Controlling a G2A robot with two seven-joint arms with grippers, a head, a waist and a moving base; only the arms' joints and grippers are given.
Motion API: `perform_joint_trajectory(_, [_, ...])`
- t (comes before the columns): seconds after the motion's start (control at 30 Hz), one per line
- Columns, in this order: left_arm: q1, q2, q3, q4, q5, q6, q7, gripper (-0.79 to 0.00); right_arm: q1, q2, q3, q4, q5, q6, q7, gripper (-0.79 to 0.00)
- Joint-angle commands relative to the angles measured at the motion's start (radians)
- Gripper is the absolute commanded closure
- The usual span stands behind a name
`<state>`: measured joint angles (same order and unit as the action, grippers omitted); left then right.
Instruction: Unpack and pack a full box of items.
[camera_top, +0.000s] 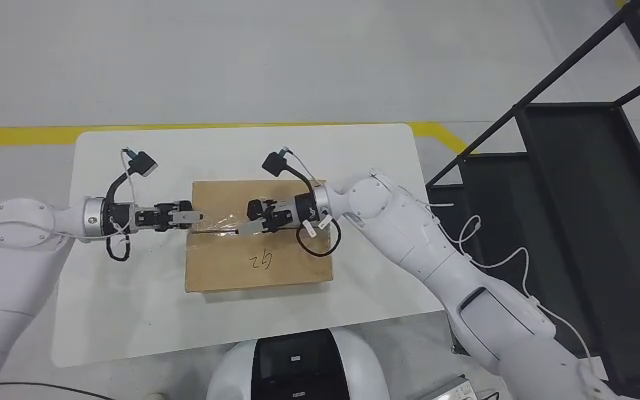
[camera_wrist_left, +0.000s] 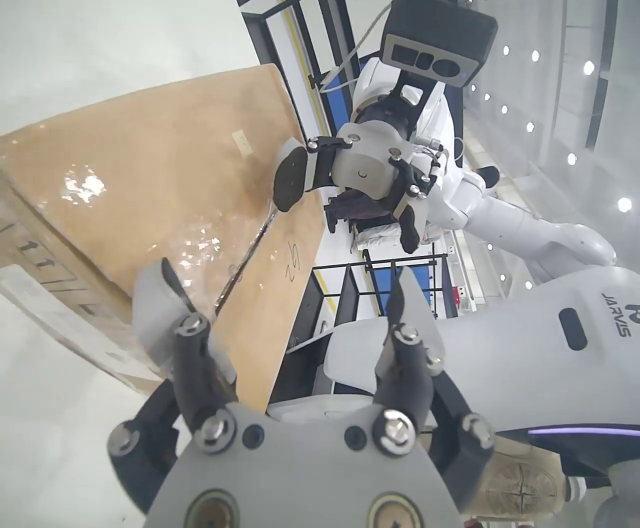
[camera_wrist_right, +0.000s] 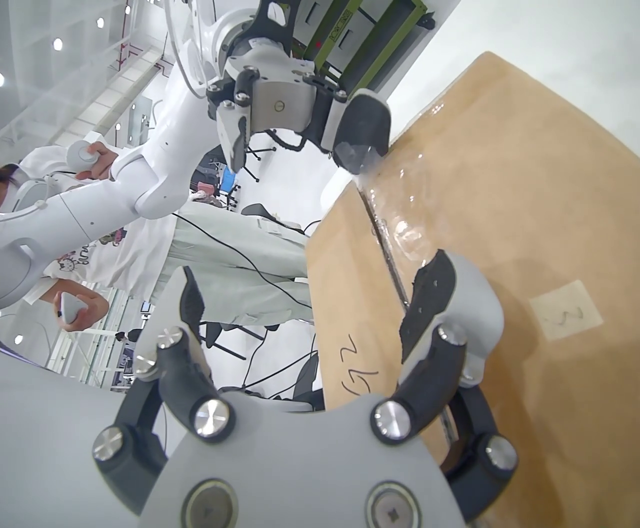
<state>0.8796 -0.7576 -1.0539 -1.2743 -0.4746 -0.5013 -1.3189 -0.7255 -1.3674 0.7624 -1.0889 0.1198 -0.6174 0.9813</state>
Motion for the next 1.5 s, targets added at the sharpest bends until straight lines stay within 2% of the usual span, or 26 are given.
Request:
perform_joint_trajectory(0.0, [0.006,0.002,-0.008,-0.001,0.002,-0.003,0.003,-0.785,0.001,-0.001,0.0,0.001,0.0,0.0,0.001,-0.785])
perform_joint_trajectory(0.33, [0.008,-0.002,0.0,-0.004,0.027,0.002,0.002,-0.785,0.006,-0.003,-0.001,0.002,-0.001,-0.002,0.001,-0.785])
perform_joint_trajectory(0.57, [0.019,-0.001,-0.017,-0.004,0.095,-0.002,0.066,-0.785,0.003,-0.005,-0.002,0.002,0.0,0.0,-0.002,-0.785])
perform_joint_trajectory(0.6, [0.021,-0.001,-0.02,-0.008,0.101,-0.003,0.066,-0.683,0.003,-0.005,-0.002,0.002,0.0,-0.001,-0.002,-0.785])
perform_joint_trajectory(0.63, [0.024,0.0,-0.023,-0.011,0.104,-0.001,0.066,-0.431,0.003,-0.005,-0.002,0.002,-0.001,-0.001,-0.003,-0.785])
perform_joint_trajectory(0.7, [0.028,0.0,-0.026,-0.016,0.11,0.001,0.071,-0.006,0.004,-0.006,-0.003,0.002,-0.003,-0.003,-0.002,-0.785])
perform_joint_trajectory(1.13, [0.022,-0.005,-0.029,-0.012,0.212,0.075,0.138,0.0,0.004,-0.01,-0.007,0.007,-0.002,-0.007,-0.007,-0.785])
perform_joint_trajectory(1.47, [0.064,0.007,-0.072,-0.075,0.243,0.091,0.138,0.0,0.008,-0.013,-0.01,0.012,0.001,-0.012,-0.002,-0.785])
